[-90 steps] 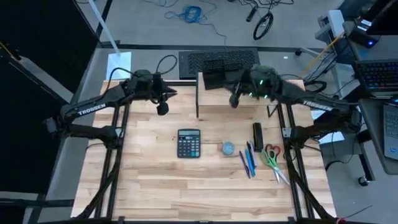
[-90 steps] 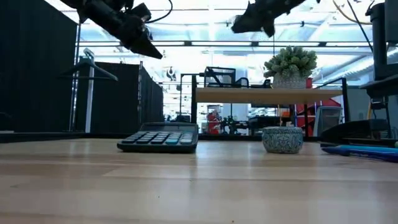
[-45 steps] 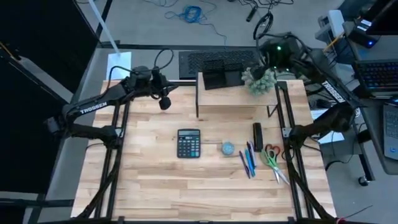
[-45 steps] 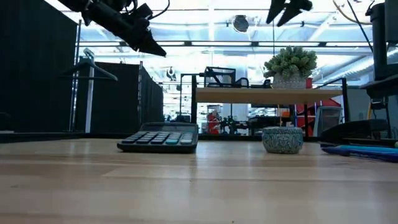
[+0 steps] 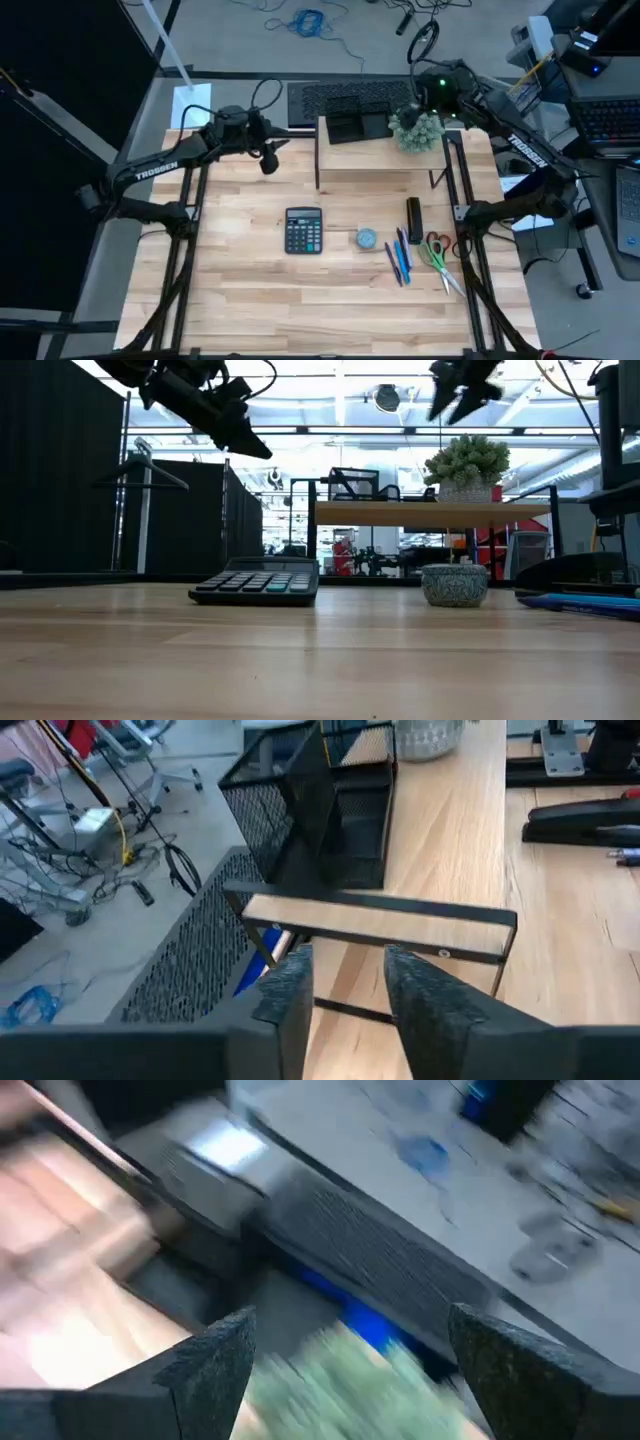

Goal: Pick and place office supplies into organizer
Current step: Remove the black desk organizer from the wooden shelf

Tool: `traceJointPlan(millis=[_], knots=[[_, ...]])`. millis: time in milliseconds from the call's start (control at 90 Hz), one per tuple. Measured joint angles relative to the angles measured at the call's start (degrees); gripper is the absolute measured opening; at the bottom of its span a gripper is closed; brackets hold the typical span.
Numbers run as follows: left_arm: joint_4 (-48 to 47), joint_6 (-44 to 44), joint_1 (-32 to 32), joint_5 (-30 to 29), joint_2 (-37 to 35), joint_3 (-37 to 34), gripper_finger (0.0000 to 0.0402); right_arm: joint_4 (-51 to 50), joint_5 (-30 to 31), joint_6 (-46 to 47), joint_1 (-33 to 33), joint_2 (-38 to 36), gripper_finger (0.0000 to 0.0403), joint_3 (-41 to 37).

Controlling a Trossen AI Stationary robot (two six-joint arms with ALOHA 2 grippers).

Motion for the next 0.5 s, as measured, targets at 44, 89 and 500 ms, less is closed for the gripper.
traceJointPlan(millis=[44, 89, 500], knots=[[-0.1, 0.04, 0.0, -0.14, 0.0, 0.0, 0.013, 3.81, -3.37, -1.31, 0.04, 1.06, 0.0313, -1.01], [-0.24, 0.06, 0.0, -0.13, 0.0, 0.0, 0.0133, 5.96, -5.87, -3.46, 0.31, 2.66, 0.0313, -1.4], [-1.2, 2.99, 0.03, -2.01, 0.0, 0.0, 0.0135, 1.69, -6.97, -21.45, 3.06, 22.75, 0.0312, 12.75]])
